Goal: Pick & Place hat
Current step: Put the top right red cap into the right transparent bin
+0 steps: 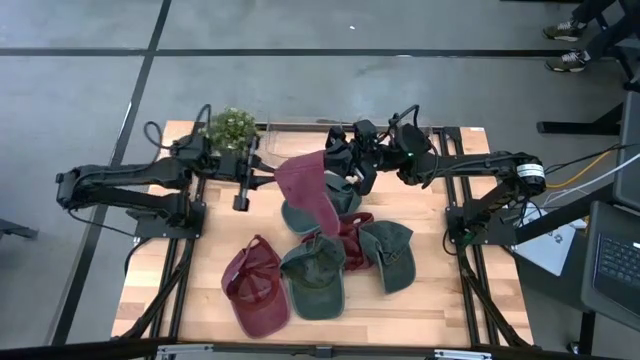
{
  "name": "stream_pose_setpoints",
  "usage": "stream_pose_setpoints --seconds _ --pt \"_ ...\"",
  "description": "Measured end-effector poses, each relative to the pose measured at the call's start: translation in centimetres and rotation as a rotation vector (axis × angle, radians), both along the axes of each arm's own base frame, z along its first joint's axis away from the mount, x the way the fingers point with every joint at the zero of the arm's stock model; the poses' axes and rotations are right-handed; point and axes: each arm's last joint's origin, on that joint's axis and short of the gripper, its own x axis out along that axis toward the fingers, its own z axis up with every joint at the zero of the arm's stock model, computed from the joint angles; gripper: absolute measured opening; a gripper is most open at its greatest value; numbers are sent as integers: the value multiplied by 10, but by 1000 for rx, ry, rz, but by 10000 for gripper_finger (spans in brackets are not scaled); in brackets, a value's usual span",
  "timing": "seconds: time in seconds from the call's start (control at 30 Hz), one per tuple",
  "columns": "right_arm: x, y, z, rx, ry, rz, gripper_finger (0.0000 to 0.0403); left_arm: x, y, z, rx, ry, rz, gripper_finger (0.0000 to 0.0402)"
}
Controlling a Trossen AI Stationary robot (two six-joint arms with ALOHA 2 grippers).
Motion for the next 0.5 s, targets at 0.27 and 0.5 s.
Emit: stream_pose_setpoints --seconds 0.27,0.5 --pt "3 -12 -9 33 98 -51 38 -33 2 -5 -253 162 -19 27" --pt "8 -16 -27 69 285 -149 39 -49 -2 -16 -481 318 -8 27"
